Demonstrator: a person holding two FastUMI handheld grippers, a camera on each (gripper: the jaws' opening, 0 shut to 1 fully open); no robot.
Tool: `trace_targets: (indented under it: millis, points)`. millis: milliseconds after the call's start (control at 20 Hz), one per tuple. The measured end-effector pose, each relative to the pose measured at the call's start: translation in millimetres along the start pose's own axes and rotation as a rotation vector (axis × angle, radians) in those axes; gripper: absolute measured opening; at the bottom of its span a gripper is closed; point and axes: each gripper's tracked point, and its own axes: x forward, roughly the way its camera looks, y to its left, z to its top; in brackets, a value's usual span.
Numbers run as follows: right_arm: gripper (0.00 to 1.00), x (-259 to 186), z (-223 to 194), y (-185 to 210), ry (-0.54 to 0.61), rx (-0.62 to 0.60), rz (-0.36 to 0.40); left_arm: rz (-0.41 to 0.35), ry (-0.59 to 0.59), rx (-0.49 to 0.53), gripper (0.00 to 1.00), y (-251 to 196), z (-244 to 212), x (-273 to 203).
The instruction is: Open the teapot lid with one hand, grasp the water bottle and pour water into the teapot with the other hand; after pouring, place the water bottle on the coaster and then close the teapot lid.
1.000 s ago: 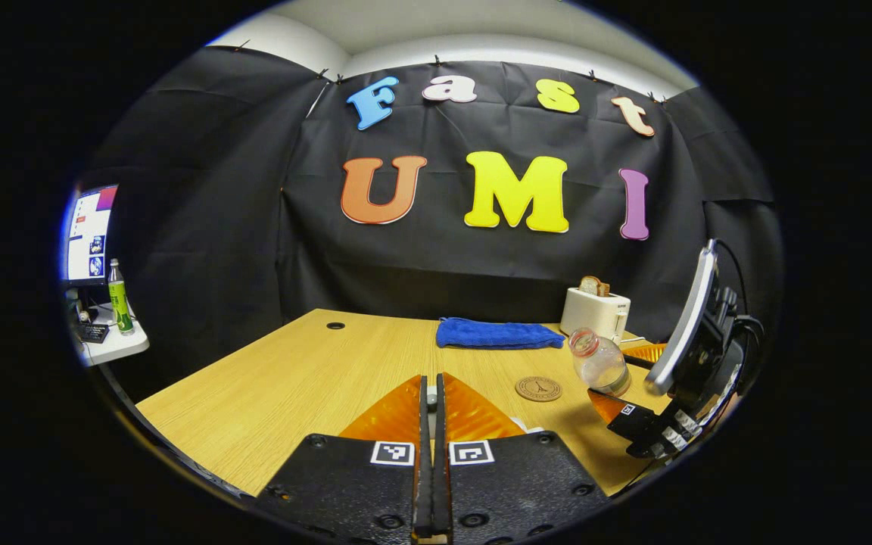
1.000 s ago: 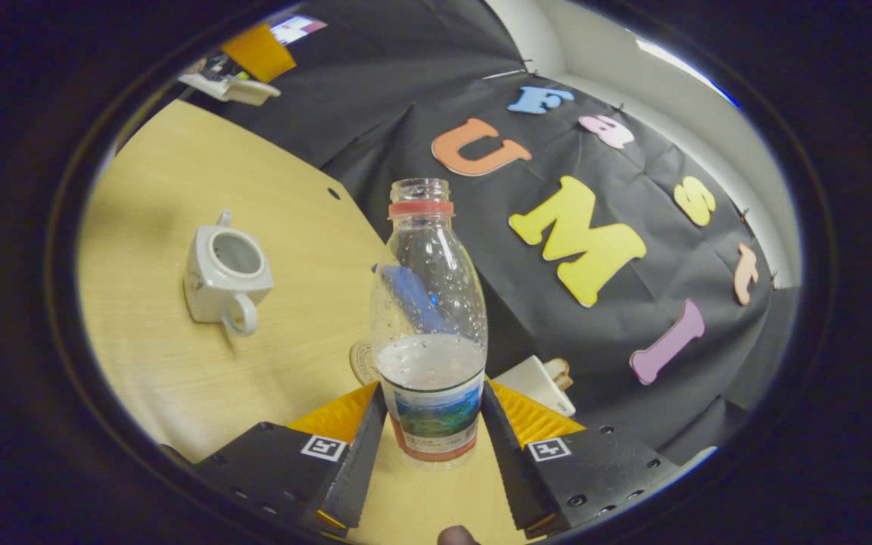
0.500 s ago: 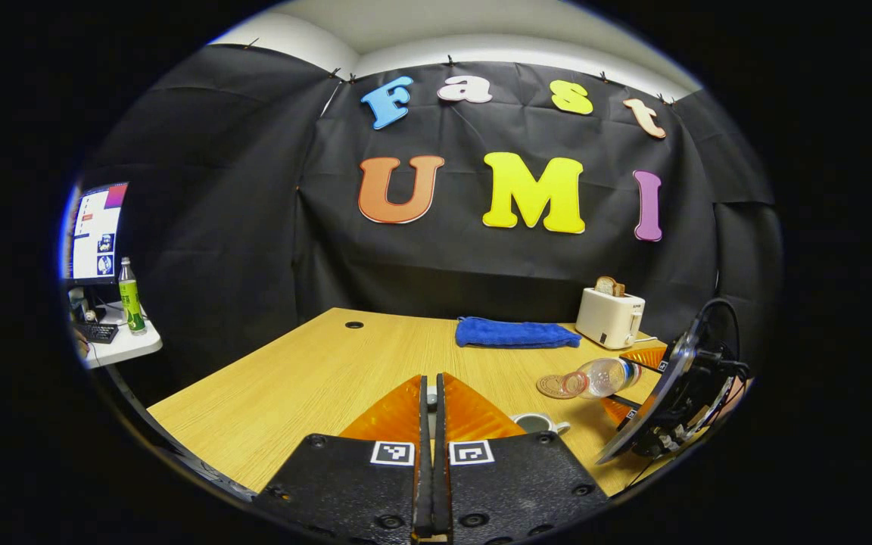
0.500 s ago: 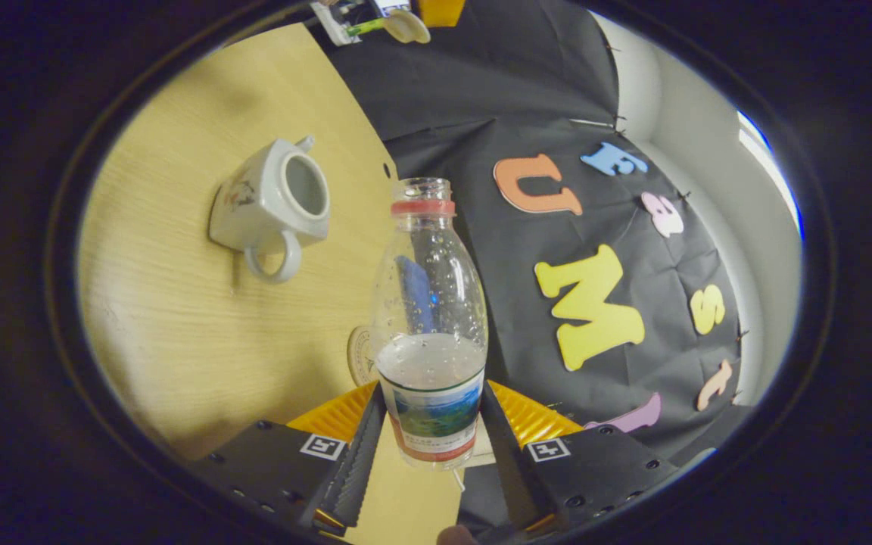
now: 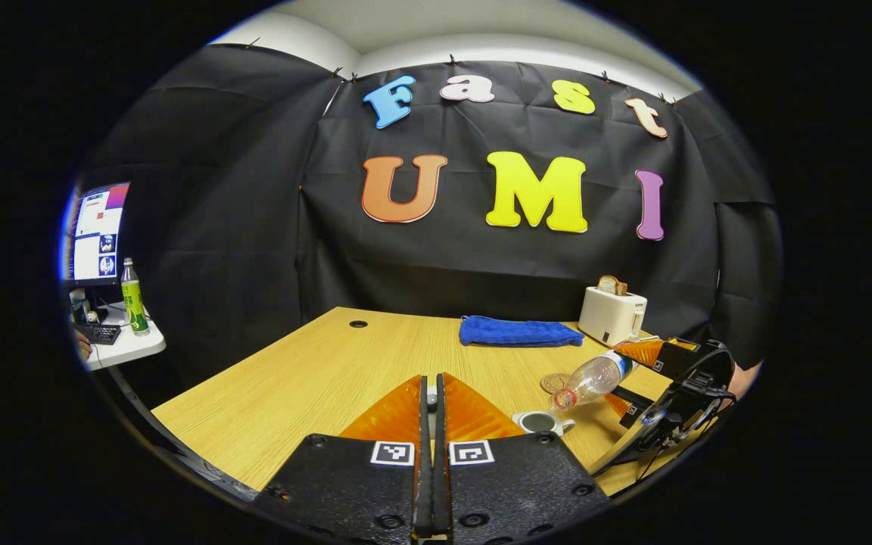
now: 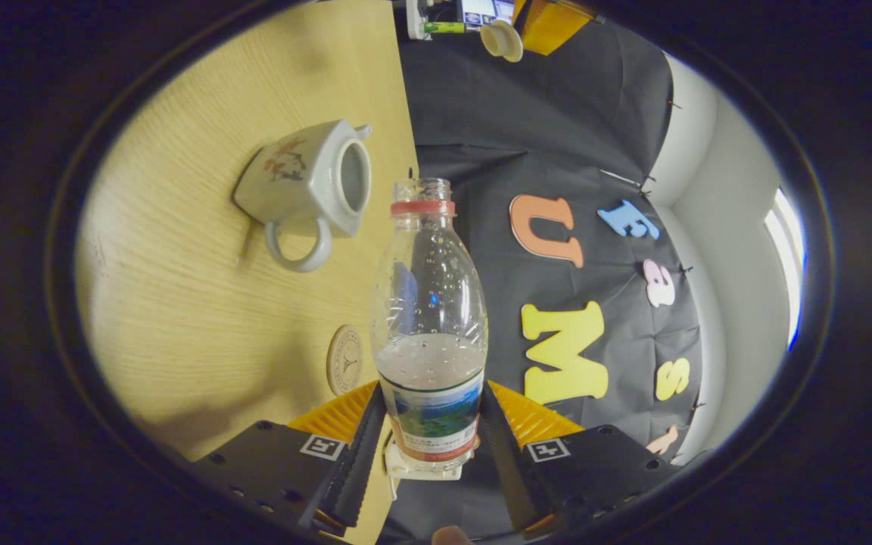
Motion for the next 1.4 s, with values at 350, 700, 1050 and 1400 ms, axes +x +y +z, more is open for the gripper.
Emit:
trace_targets:
  millis: [350, 700, 1050, 1400]
  points:
    - [0.71, 2.5, 1.2, -3.3, 0.006, -0.115, -0.006, 0.001, 0.007, -0.012, 0.03, 0.2, -1.2, -1.3]
    - [0.72, 0.8, 7.4, -7.1, -0.014, -0.207, -0.04, -0.004, 0.01, -0.011, 0.02, 1.0, -2.2, -1.5]
    - [0.72, 1.3, 13.3, -12.1, -0.047, -0.311, -0.093, 0.003, 0.019, -0.022, 0.03, 1.6, -3.8, -2.6]
    - [0.71, -3.1, 18.6, -16.0, -0.056, -0.38, -0.12, 0.007, 0.018, -0.026, 0.03, 1.9, -3.7, -2.3]
